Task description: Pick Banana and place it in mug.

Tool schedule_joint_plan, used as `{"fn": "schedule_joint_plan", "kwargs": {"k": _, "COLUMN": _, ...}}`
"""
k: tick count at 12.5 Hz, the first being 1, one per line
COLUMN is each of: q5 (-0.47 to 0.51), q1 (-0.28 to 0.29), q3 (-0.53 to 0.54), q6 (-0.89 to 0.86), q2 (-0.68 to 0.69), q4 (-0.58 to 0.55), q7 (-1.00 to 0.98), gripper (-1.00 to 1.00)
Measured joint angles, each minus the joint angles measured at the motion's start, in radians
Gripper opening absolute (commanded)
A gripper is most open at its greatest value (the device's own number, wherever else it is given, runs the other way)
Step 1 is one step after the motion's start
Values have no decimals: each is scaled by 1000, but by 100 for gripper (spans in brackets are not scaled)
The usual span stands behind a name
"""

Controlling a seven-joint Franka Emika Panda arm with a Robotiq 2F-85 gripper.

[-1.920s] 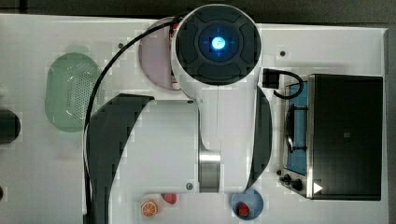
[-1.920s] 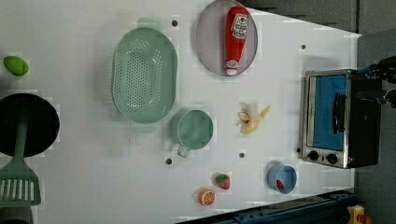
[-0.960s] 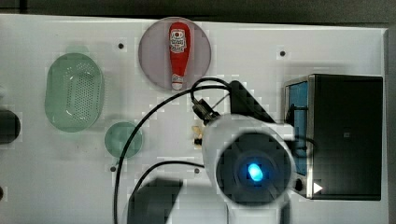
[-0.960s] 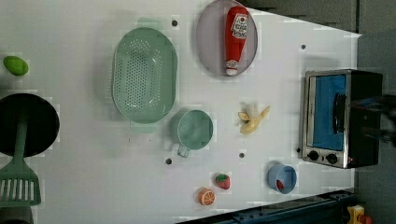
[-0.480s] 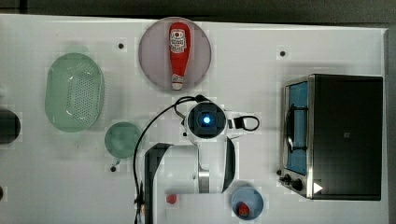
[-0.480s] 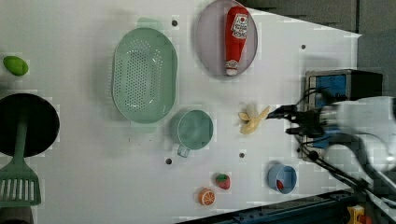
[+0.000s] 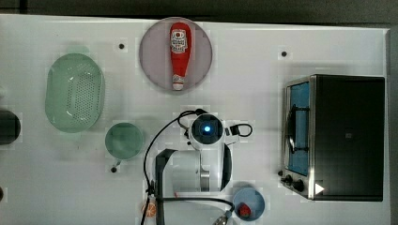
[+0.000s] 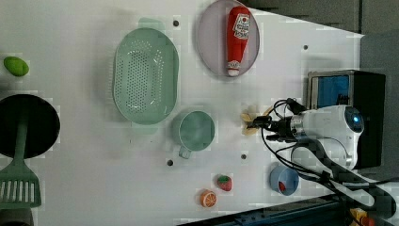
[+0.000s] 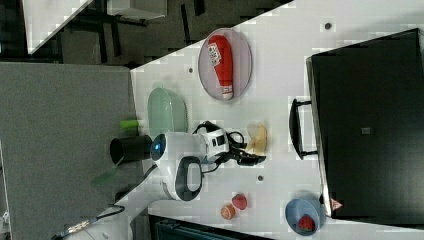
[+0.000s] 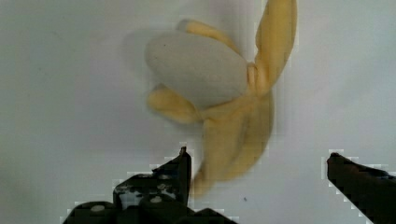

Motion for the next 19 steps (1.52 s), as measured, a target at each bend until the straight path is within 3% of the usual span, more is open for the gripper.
{"fn": "schedule_joint_plan", "kwargs": {"k": 4, "q5": -4, "q1": 4, "q3": -25, "q6": 141, "q2": 76, "q4": 29, "q7": 0, "gripper": 100}}
{"fn": "schedule_joint_plan", "kwargs": {"k": 5, "q5": -4, "q1": 3, "q3": -26, "q6": 159, "q2": 108, "q4": 43, "q7": -11, "gripper": 90}}
{"fn": "schedule_joint_plan", "kwargs": {"k": 6, "q5": -4, "q1": -1, "q3": -22, "q6": 166, "q2": 117, "q4": 41, "q7": -24, "gripper": 49}}
{"fn": "schedule_joint_plan", "kwargs": {"k": 10, "q5": 1, "q1": -7, "q3": 14, "q6": 170, "q2": 83, "q4": 18, "q7": -34, "gripper": -34}}
{"fn": "schedule_joint_plan", "kwargs": {"k": 17, "q5": 22, "q1": -4, "q3": 4, "q6": 143, "q2": 35, "q4": 18, "q7": -36, "gripper": -34}}
{"fn": "schedule_joint_plan", "kwargs": {"k": 19, "q5": 11, "q1": -6, "q3": -7, "q6": -12, "q2": -76, "q4": 20, "q7": -36, "gripper": -34}}
